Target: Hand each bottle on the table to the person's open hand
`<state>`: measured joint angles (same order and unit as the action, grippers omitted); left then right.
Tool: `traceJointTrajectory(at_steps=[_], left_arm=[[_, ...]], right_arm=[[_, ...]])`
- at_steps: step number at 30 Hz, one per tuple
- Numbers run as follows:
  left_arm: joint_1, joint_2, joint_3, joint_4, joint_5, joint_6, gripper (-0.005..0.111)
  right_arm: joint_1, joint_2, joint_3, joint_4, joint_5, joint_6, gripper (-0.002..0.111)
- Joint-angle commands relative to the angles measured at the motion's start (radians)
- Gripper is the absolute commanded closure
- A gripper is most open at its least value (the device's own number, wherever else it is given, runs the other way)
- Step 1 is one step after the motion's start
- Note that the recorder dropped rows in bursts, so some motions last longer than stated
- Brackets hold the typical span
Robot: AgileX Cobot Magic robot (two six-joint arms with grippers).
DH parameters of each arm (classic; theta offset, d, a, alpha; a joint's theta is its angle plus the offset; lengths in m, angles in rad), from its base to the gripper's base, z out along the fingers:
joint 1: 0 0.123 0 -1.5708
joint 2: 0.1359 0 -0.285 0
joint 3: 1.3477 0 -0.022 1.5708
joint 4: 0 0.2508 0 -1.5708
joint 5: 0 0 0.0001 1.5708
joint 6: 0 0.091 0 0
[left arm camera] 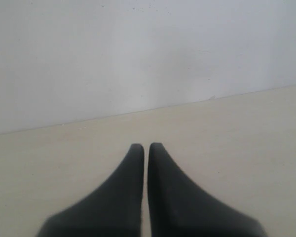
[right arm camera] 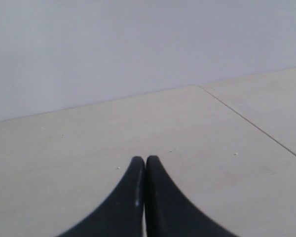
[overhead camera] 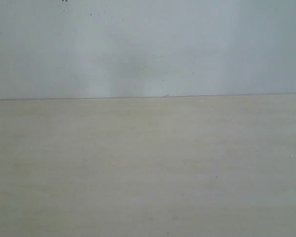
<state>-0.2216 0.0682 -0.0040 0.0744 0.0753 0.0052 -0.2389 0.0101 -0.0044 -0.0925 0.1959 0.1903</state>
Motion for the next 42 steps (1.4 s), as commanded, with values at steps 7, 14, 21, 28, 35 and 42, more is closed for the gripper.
traceJointTrajectory(at_steps=[7,14,21,28,35,42], left_arm=[[0.002,-0.004,0.004,-0.002,-0.007,0.003,0.103],[0.002,-0.004,0.004,-0.002,-0.007,0.003,0.103],[0.002,-0.004,0.004,-0.002,-0.007,0.003,0.103],[0.064,-0.015,0.004,-0.002,-0.007,0.003,0.103],[0.231,-0.015,0.004,-0.002,-0.007,0.003,0.103],[0.352,-0.015,0.004,-0.002,-0.007,0.003,0.103]], right_arm=[[0.002,-0.001,0.004,0.006,0.010,-0.019,0.108],[0.002,-0.001,0.004,0.006,0.010,-0.016,0.108],[0.002,-0.001,0.004,0.006,0.010,-0.016,0.108],[0.002,-0.001,0.004,0.006,0.010,-0.016,0.108],[0.002,-0.001,0.004,0.006,0.010,-0.016,0.108],[0.002,-0.001,0.004,0.006,0.003,-0.017,0.108]])
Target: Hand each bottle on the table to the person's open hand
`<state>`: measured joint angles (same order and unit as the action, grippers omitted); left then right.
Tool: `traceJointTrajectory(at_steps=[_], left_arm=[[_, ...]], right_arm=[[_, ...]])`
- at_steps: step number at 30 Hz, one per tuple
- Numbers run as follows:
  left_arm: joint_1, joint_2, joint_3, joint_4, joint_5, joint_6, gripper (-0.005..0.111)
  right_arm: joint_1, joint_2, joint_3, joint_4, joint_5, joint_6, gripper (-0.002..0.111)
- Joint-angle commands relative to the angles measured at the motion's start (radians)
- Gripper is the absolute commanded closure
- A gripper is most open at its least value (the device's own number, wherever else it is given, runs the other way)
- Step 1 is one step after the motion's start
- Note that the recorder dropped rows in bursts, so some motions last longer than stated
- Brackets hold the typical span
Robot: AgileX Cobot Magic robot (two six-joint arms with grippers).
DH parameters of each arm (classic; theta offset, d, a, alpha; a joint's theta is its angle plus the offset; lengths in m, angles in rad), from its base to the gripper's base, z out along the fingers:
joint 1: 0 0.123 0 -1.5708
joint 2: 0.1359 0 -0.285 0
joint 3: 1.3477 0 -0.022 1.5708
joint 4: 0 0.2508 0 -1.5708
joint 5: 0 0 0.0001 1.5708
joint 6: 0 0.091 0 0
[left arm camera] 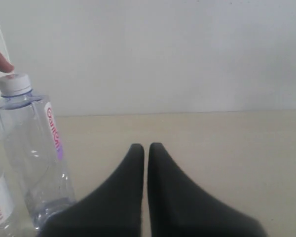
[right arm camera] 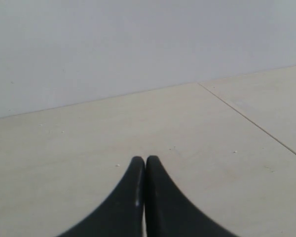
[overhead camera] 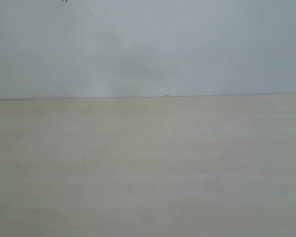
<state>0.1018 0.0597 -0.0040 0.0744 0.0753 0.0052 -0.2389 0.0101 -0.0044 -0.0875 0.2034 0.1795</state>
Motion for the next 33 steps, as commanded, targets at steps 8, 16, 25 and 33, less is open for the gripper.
traceJointTrajectory(at_steps=[8,16,25,33], left_arm=[[0.029,-0.060,0.004,-0.002,-0.007,0.003,0.103],[0.029,-0.060,0.004,-0.002,-0.007,0.003,0.103],[0.029,-0.060,0.004,-0.002,-0.007,0.003,0.103],[0.029,-0.060,0.004,-0.002,-0.007,0.003,0.103]], right_arm=[[0.002,-0.001,0.004,0.001,-0.005,-0.006,0.108],[0.002,-0.001,0.004,0.001,-0.005,-0.006,0.108],[0.002,-0.001,0.004,0.001,-0.005,-0.006,0.108],[0.002,-0.001,0.004,0.001,-0.005,-0.006,0.108]])
